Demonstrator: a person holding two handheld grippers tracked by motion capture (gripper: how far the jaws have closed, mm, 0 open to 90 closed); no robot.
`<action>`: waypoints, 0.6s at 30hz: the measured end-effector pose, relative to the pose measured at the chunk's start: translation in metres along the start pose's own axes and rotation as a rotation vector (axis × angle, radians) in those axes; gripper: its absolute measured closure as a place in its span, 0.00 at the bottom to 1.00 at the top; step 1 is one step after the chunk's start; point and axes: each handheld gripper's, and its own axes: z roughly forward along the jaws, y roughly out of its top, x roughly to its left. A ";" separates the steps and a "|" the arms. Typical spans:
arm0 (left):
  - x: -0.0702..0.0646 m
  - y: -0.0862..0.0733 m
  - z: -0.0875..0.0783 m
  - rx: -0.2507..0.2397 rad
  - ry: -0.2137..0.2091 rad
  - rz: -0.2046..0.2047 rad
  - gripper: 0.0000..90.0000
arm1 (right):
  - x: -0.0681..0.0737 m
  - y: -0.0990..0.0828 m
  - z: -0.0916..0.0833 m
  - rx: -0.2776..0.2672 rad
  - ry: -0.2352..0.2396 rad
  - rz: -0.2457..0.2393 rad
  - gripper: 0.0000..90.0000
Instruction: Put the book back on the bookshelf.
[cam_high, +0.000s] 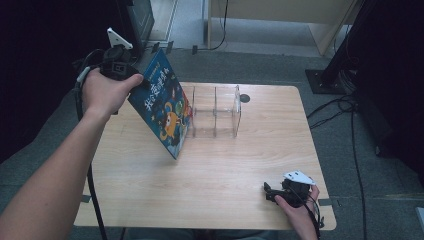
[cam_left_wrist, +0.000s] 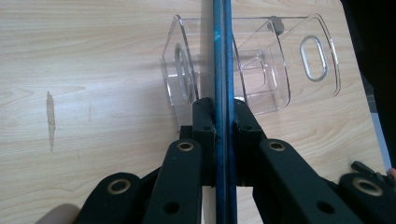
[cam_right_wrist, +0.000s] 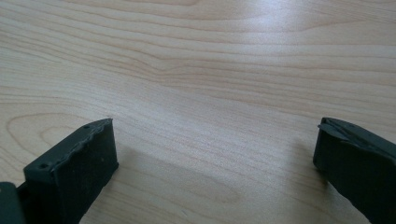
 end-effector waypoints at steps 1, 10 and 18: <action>0.000 0.000 0.001 -0.003 0.001 0.000 0.94 | 0.000 0.000 0.000 0.000 0.001 -0.002 0.00; -0.003 0.000 0.009 -0.003 0.010 0.004 0.94 | 0.000 0.000 0.000 0.000 0.003 0.002 0.00; -0.002 0.001 0.013 -0.018 0.011 -0.010 0.94 | 0.000 0.000 0.000 0.000 0.003 0.001 0.00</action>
